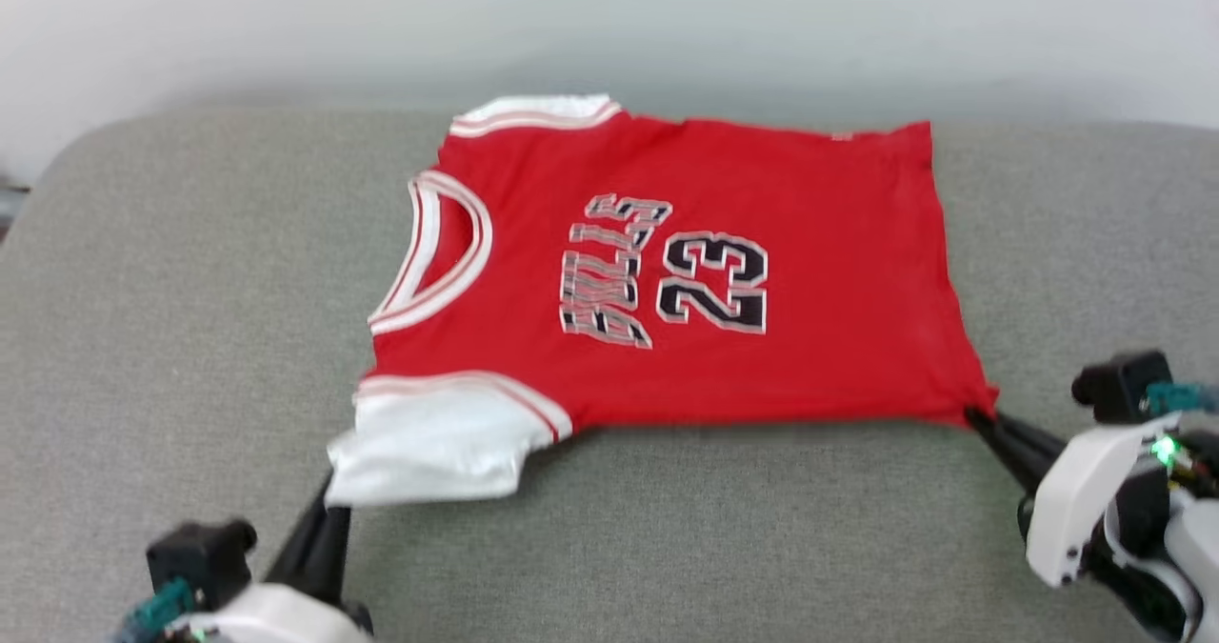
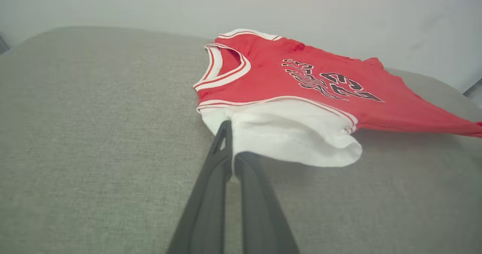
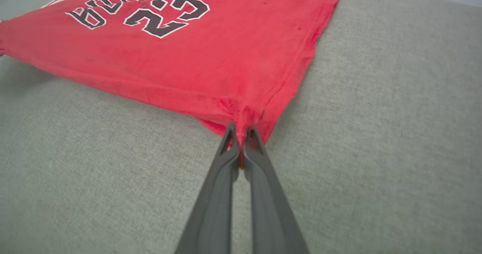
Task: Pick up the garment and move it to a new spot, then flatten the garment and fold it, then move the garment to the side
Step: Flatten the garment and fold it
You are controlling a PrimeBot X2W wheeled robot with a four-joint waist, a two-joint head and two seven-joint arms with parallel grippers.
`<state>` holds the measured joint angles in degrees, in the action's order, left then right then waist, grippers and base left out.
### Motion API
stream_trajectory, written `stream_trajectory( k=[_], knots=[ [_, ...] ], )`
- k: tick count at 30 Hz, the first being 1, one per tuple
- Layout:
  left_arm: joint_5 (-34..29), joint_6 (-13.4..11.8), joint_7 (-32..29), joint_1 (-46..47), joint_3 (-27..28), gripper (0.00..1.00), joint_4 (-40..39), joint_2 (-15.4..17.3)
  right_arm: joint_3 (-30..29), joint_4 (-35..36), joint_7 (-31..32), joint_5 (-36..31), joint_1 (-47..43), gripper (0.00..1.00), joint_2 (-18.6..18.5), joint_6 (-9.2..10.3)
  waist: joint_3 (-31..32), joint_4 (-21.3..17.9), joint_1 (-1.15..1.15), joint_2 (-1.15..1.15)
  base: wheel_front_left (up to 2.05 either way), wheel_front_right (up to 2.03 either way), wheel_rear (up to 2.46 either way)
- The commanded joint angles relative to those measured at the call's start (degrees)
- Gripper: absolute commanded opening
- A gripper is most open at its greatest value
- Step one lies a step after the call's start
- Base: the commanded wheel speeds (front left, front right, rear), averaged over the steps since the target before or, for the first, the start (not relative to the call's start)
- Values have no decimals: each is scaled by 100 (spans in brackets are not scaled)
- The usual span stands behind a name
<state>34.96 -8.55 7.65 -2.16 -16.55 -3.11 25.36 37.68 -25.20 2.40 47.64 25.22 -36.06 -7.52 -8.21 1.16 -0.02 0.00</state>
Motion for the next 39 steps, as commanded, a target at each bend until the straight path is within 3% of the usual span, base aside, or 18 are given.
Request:
stream_trajectory(
  k=[1, 10, 22, 32, 39],
  knots=[
    [124, 60, -46, -194, -39, 0, 35, -19, -11, 7, -8, 28, -175, 0, 1, 6, 212, -26, 2, 0, 0, 0, 0],
    [735, 263, -264, -1266, -182, 0, 326, -131, -65, 248, 56, -17, -1238, 0, -143, 7, 652, -74, 2, 0, 0, 0, 0],
    [1250, 364, -620, -2169, -289, 0, 211, -98, -584, 705, 343, -72, -2413, 0, -331, 7, 954, -75, 2, 0, 0, 0, 0],
    [1004, 327, -486, -1788, -284, 0, 186, 6, -1118, 1028, 542, -217, -2676, 0, -97, 7, 986, -55, 2, 0, 0, 0, 0],
    [557, 425, -584, -915, -297, 0, 170, 345, -1439, 1258, 698, -259, -2451, 0, 151, 6, 910, -181, 2, 0, 0, 0, 0]
  ],
)
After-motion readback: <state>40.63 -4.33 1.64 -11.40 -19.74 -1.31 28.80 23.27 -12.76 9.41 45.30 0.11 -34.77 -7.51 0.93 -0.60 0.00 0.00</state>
